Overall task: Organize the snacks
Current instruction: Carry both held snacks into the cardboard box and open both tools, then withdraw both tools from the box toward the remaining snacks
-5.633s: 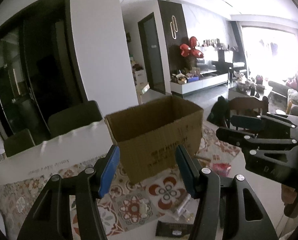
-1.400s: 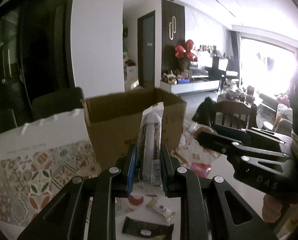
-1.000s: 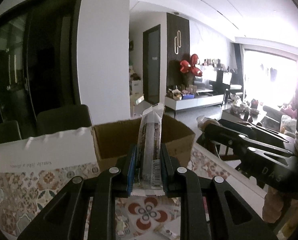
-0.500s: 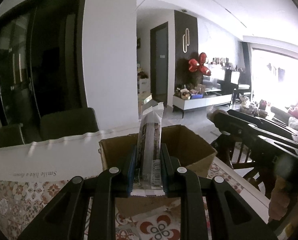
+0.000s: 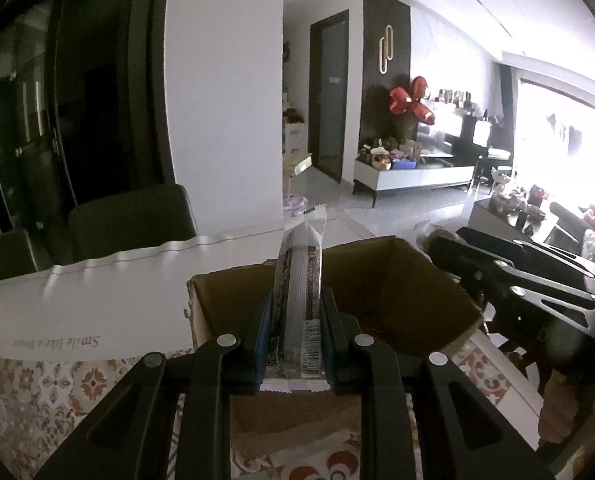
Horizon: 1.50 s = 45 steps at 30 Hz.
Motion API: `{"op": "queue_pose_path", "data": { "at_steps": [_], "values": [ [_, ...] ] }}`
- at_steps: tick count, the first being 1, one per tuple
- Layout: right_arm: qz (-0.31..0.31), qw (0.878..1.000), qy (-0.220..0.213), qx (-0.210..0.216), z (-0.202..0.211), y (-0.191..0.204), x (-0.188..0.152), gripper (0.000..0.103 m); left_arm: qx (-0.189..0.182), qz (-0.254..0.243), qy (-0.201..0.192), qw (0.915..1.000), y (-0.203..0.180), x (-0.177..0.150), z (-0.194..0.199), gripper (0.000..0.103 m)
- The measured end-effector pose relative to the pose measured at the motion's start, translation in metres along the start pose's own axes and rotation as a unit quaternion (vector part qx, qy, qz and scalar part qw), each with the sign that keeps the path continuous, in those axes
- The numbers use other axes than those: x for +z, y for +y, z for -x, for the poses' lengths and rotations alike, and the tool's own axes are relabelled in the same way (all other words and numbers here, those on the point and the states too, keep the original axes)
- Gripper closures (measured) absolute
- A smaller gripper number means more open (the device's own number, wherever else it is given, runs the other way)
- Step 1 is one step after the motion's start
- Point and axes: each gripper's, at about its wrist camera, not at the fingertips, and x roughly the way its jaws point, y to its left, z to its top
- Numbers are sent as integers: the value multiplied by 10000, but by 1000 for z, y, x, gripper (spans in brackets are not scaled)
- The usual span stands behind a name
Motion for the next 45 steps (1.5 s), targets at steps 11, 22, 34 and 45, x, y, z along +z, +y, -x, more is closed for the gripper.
{"op": "queue_pose_path", "data": {
  "at_steps": [11,22,34,45],
  "values": [
    [-59,9996,127,-236,-1,-4,-9,46,410,44,-197,9990,0,-4,16,49],
    [-152,9991,14,-388,44,6,-32,43,320,-172,-459,9983,-11,-25,65,45],
    [-329,9974,11,-643,96,23,-74,43,221,-128,-155,9996,-21,-78,102,45],
    [-531,9944,167,-897,127,38,-122,43,185,-13,277,9994,-20,-135,124,45]
  ]
}}
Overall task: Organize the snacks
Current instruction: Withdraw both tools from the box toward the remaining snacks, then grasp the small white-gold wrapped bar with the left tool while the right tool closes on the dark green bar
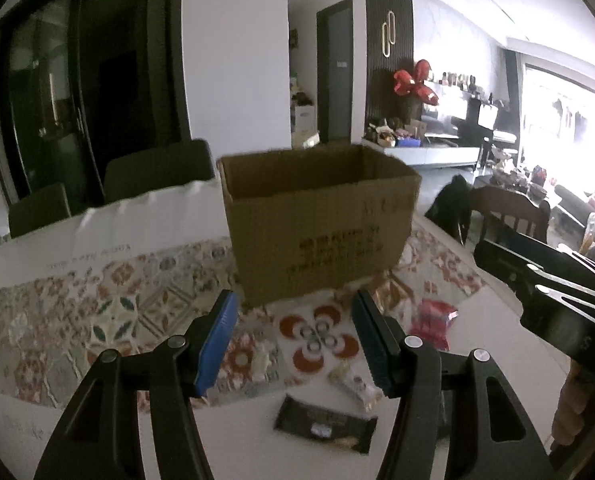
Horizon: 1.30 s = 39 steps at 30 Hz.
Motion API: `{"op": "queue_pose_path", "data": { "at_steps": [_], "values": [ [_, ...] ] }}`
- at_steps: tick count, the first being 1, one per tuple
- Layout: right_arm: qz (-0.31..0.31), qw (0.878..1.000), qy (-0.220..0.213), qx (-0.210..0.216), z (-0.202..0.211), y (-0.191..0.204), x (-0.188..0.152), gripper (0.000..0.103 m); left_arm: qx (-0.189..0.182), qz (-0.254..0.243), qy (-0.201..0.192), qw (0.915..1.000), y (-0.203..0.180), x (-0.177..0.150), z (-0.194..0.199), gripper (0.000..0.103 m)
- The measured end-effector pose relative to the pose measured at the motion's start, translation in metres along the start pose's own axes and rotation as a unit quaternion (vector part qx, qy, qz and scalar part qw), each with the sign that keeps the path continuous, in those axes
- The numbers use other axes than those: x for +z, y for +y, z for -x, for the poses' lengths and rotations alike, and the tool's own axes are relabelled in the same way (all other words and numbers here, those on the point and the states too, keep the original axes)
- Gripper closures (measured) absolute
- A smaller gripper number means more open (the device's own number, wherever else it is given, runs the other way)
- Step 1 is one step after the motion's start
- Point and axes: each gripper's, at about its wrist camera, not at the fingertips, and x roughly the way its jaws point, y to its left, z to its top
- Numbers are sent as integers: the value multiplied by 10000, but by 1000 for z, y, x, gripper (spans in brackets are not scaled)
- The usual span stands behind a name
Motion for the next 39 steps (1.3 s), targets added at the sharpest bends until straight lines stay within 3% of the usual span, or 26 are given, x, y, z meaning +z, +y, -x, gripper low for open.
{"op": "queue_pose_path", "data": {
  "at_steps": [7,14,23,39],
  "values": [
    [-40,9993,302,-221,4,-1,-31,43,-316,-84,298,9990,-5,-28,-15,45],
    [-189,9953,915,-261,-6,-3,-71,43,-606,-248,573,9962,-15,-46,-37,45],
    [-495,9866,1531,-266,-28,-6,-99,43,-894,-47,1061,9903,-15,-59,-71,52],
    [-538,9819,1795,-284,-42,2,-116,43,-885,24,1555,9839,-32,-70,-108,65]
  ]
}}
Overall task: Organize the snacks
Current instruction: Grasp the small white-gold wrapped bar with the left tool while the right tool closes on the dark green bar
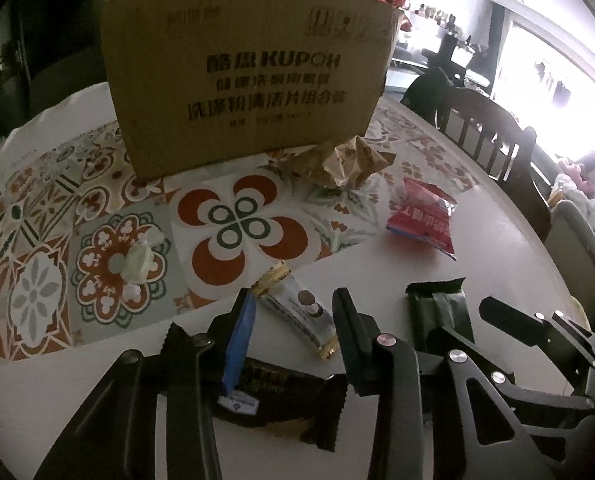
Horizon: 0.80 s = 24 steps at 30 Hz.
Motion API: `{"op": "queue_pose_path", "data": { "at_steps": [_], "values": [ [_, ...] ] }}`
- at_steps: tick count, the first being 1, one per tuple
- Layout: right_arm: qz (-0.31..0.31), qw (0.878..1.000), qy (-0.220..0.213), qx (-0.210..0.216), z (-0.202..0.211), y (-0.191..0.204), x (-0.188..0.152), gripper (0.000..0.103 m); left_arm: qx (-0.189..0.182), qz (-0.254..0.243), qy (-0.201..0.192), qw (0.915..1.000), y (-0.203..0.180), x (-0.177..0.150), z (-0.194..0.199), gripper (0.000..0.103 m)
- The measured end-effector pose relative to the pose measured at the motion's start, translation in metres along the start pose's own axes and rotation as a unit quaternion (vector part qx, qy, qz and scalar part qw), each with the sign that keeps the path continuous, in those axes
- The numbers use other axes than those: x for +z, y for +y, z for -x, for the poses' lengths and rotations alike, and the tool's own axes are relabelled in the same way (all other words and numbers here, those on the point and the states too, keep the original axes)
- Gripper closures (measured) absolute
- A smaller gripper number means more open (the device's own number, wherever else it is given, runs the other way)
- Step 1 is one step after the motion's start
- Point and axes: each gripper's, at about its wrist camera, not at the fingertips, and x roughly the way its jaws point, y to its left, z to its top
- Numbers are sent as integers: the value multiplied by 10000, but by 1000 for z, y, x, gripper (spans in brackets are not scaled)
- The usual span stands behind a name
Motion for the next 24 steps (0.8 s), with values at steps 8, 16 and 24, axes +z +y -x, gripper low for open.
{"op": "queue_pose_path", "data": {
  "at_steps": [8,16,24],
  "values": [
    [-102,9999,65,-25,-6,-3,0,43,117,-23,14,9999,-3,1,-8,66],
    [14,10000,-22,25,-5,2,0,43,146,-26,-77,9999,-2,-1,-9,82],
    [205,9997,11,-108,-10,8,0,43,118,33,-113,9999,7,-7,5,83]
  ]
}}
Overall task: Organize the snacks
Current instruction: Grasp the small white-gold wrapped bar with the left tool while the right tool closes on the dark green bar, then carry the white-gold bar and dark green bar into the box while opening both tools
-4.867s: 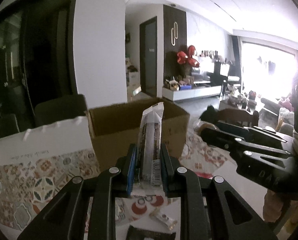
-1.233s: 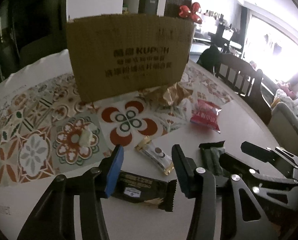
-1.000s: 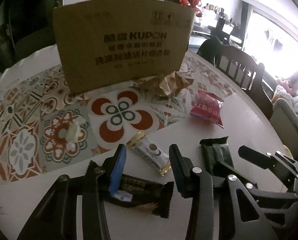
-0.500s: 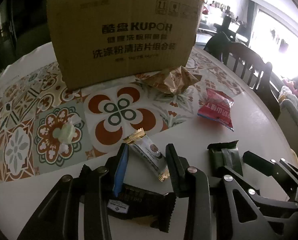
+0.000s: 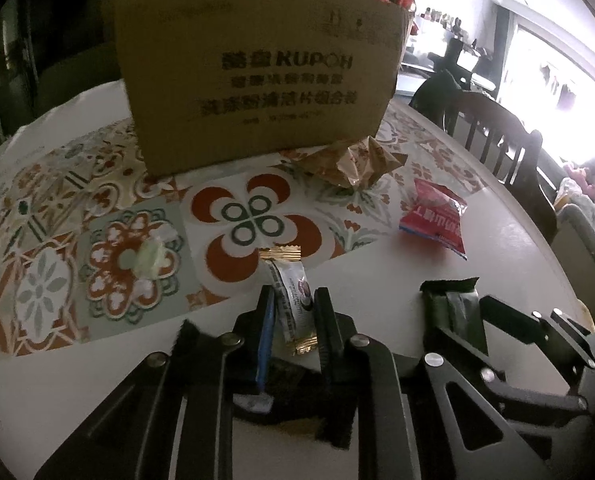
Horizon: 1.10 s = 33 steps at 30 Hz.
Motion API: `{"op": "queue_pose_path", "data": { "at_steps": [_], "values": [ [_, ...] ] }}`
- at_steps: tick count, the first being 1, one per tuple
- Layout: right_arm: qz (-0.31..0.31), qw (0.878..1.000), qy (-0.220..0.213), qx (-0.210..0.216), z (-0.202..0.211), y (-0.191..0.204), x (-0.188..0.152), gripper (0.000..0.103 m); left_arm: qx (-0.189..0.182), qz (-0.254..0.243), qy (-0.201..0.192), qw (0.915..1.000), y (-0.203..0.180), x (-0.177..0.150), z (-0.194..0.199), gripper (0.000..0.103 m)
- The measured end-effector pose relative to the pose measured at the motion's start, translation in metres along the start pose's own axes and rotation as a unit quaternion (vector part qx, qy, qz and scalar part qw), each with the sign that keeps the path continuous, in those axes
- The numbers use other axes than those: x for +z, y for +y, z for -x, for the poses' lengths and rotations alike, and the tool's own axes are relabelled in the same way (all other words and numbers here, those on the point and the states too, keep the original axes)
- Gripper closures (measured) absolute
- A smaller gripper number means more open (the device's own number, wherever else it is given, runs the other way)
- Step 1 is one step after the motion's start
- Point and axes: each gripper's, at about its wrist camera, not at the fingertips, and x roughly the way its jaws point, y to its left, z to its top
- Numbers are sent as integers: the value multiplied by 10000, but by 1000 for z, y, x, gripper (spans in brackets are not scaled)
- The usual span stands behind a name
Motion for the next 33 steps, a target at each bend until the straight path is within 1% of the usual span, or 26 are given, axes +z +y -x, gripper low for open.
{"op": "queue_pose_path", "data": {
  "at_steps": [2,3,4,7,14,18,33],
  "values": [
    [29,10000,-23,-24,0,0,0,49,21,-39,-46,10000,1,-1,7,83],
    [41,10000,-31,-14,0,0,0,49,10,-46,-68,10000,1,-2,11,83],
    [49,10000,-40,2,0,-1,0,51,7,-46,-75,10000,1,-2,13,83],
    [81,10000,-51,18,1,-2,0,52,-8,-28,-115,9999,3,-5,19,83],
    [141,9995,-246,159,15,-1,6,53,-30,-52,-253,9997,-2,-4,32,83],
    [177,9988,-385,257,25,-2,13,54,-28,-42,-420,9991,-5,2,45,83],
    [194,9913,-1151,603,62,-8,55,54,17,2,-1041,9946,-9,37,82,83]
  ]
}}
